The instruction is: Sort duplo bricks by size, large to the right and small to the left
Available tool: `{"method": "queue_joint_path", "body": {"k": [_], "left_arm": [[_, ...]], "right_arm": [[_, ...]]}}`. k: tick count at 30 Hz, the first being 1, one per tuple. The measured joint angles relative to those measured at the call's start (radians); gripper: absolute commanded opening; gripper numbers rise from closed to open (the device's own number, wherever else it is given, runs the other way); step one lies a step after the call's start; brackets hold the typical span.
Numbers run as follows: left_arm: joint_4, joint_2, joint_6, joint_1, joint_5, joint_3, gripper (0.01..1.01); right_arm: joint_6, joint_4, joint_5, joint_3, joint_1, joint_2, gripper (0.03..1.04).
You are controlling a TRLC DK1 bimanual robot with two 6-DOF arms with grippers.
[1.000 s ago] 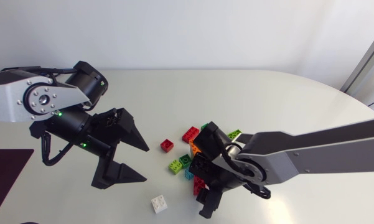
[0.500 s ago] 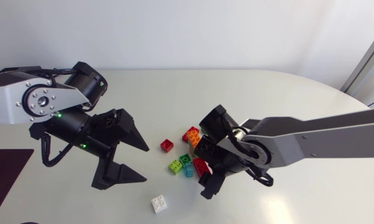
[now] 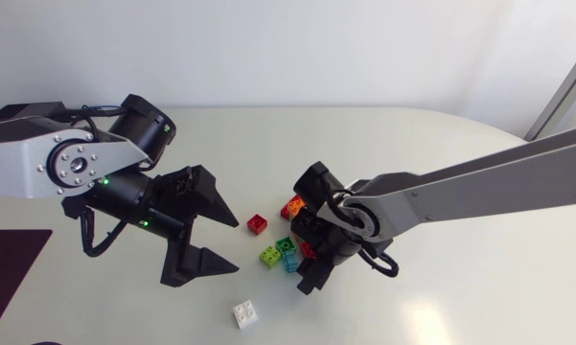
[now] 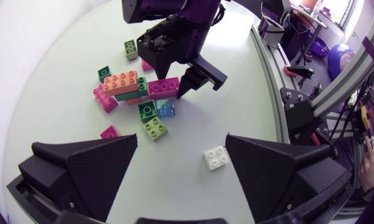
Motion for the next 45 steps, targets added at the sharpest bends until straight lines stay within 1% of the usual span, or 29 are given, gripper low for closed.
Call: {"method": "queue_joint_path", "body": {"k": [3, 6, 11, 16, 17, 18, 19, 20, 21, 23, 27, 31, 34, 37, 42, 45], "left_arm": [[0.023, 0.006, -0.003, -0.001, -0.001, 0.000, 0.984], [0.035, 0.041, -0.008, -0.008, -0.010, 0.001, 0.984], [0.054, 0.148, -0.020, -0.029, -0.022, 0.051, 0.984], [0.082, 0.272, -0.034, -0.029, -0.023, 0.171, 0.982], [0.087, 0.301, -0.034, -0.029, -0.023, 0.204, 0.982], [0.089, 0.326, -0.034, -0.029, -0.023, 0.234, 0.982], [0.090, 0.351, -0.034, -0.029, -0.023, 0.262, 0.982], [0.090, 0.380, -0.034, -0.027, -0.023, 0.296, 0.982], [0.089, 0.406, -0.033, -0.027, -0.022, 0.328, 0.982], [0.091, 0.460, -0.020, -0.023, -0.023, 0.392, 0.982], [0.081, 0.545, 0.047, -0.014, -0.026, 0.480, 0.959], [-0.005, 0.617, 0.152, -0.015, -0.066, 0.569, 0.959], [-0.061, 0.656, 0.211, -0.029, -0.105, 0.632, 0.957], [-0.085, 0.694, 0.250, -0.056, -0.132, 0.708, 0.957], [-0.161, 0.779, 0.301, -0.090, -0.158, 0.864, 0.956], [-0.224, 0.824, 0.340, -0.095, -0.172, 0.922, 0.928]], "right_arm": [[-0.001, 0.004, 0.000, -0.009, -0.029, -0.004, 0.25], [-0.010, 0.006, -0.011, -0.063, -0.074, -0.051, 0.24], [-0.060, -0.001, -0.019, -0.227, -0.164, -0.212, 0.24], [-0.150, -0.064, -0.031, -0.377, -0.283, -0.413, 0.25], [-0.172, -0.078, -0.038, -0.402, -0.312, -0.452, 0.32], [-0.189, -0.085, -0.042, -0.421, -0.329, -0.483, 0.50], [-0.205, -0.099, -0.053, -0.436, -0.342, -0.510, 0.81], [-0.216, -0.112, -0.070, -0.444, -0.350, -0.528, 1.03], [-0.223, -0.129, -0.087, -0.446, -0.356, -0.541, 1.00], [-0.231, -0.143, -0.112, -0.445, -0.361, -0.565, 1.00], [-0.235, -0.167, -0.148, -0.443, -0.367, -0.598, 1.00], [-0.260, -0.181, -0.178, -0.442, -0.382, -0.606, 1.00], [-0.280, -0.181, -0.203, -0.443, -0.401, -0.605, 1.00], [-0.284, -0.181, -0.223, -0.443, -0.406, -0.605, 1.00], [-0.300, -0.181, -0.253, -0.443, -0.408, -0.605, 1.00], [-0.308, -0.182, -0.262, -0.443, -0.424, -0.605, 1.00]]}}
